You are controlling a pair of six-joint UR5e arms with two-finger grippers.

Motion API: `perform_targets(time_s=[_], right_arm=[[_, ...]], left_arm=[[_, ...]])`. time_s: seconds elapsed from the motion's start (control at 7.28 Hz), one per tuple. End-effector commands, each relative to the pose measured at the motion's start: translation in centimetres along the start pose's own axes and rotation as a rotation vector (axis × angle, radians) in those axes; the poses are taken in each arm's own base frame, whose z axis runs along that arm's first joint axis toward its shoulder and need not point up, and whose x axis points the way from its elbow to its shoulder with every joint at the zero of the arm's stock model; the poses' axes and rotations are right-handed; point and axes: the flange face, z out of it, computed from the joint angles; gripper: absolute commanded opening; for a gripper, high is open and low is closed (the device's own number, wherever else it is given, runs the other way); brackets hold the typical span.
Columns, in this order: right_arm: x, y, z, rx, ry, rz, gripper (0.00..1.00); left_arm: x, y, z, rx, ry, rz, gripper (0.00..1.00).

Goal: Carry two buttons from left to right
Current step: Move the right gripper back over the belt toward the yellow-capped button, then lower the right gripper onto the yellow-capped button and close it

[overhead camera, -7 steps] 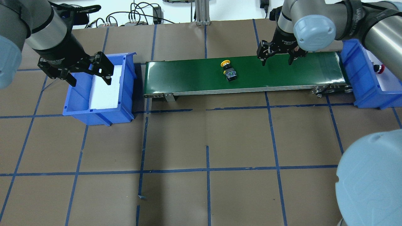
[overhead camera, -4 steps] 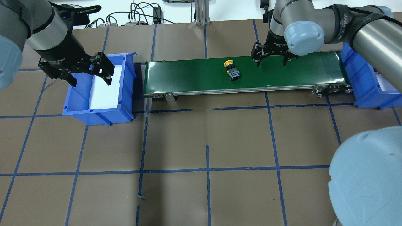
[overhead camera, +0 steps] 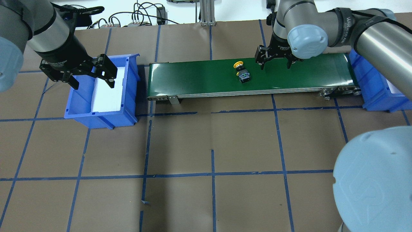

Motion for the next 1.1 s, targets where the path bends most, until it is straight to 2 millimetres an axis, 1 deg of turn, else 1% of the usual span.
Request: perform_targets(time_s=[0.0, 0.55, 0.82, 0.96], right_arm=[[0.0, -0.1, 0.1, 0.001, 0.001, -0.003, 0.98], [0.0, -0.1, 0.3, 0.002, -0.001, -0.007, 0.98], [-0.2, -0.4, 1.3, -0.01, -0.004, -0.016, 0.98], [-0.5, -0.5, 1.5, -0.007, -0.004, -0.022, 0.98]], left_arm=[[0.0, 0.0, 0.0, 0.002, 0.0, 0.002, 1.0], [0.0, -0.1, -0.3, 0.008, -0.001, 0.003, 1.0], [0.0, 0.1, -0.2, 0.005, 0.001, 0.005, 1.0], [0.0, 0.1, 0.0, 0.002, 0.001, 0.005, 1.0]])
